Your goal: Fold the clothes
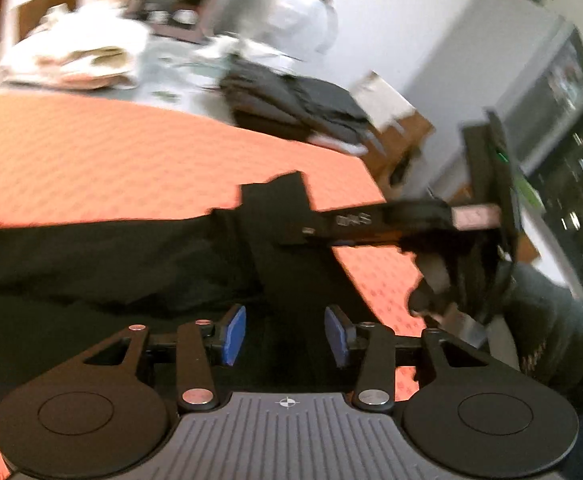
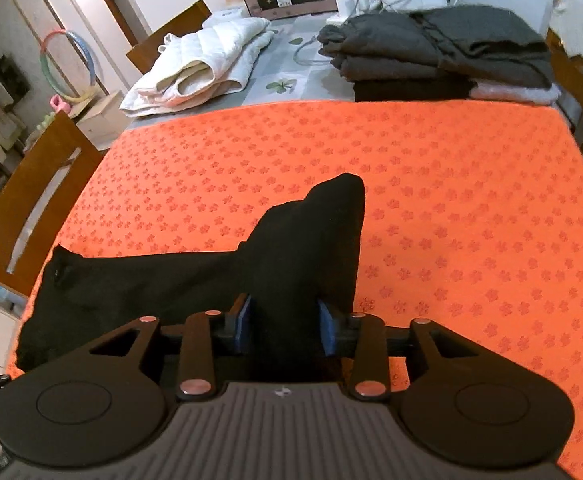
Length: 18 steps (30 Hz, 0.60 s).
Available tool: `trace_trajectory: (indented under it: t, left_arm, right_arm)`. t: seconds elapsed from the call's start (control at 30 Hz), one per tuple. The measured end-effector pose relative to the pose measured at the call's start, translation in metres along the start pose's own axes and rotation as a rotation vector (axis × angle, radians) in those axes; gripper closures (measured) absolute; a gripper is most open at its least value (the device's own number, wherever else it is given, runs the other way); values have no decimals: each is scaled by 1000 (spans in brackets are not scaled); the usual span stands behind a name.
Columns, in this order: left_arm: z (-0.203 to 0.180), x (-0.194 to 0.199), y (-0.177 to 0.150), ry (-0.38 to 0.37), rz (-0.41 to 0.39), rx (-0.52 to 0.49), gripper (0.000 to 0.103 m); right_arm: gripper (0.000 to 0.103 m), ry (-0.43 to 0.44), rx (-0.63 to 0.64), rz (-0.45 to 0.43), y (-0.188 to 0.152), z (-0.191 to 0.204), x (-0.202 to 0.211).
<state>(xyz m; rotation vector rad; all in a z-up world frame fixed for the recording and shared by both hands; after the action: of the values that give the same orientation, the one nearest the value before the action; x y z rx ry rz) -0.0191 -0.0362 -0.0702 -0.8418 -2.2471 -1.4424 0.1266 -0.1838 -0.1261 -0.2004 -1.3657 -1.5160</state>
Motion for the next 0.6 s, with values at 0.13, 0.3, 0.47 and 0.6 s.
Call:
trace_trajectory:
  t: [0.13,0.3,0.47,0.6]
  left_arm:
    - [-25,-23,2,-22,39,-86,56]
    - [-55,-42,-8,24,38,-107,52]
    - [-78,-58,-29,125,16,-17,51]
    - [-91,-51,-42,206,6,24,51]
  right_arm:
    - [62,73,-39,49,4,-12,-4]
    - [62,165,-23,112,11,-26,-7]
    - [62,240,59,172,15,-34,-9]
    - [62,285,113,215,18,-39,-8]
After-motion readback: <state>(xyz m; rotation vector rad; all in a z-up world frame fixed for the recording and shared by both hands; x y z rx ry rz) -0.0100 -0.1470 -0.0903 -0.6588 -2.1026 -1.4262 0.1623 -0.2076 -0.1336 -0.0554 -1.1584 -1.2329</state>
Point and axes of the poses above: each gripper's, at about its wrist camera, not at the fingertips, and x roughly against the way its jaws point, z to its left, y to its top, the point moved 3 cm from there along -x, roughly the way its jaws point, and after that the axes turned 9 degrees about -z, right-handed, at the moved point
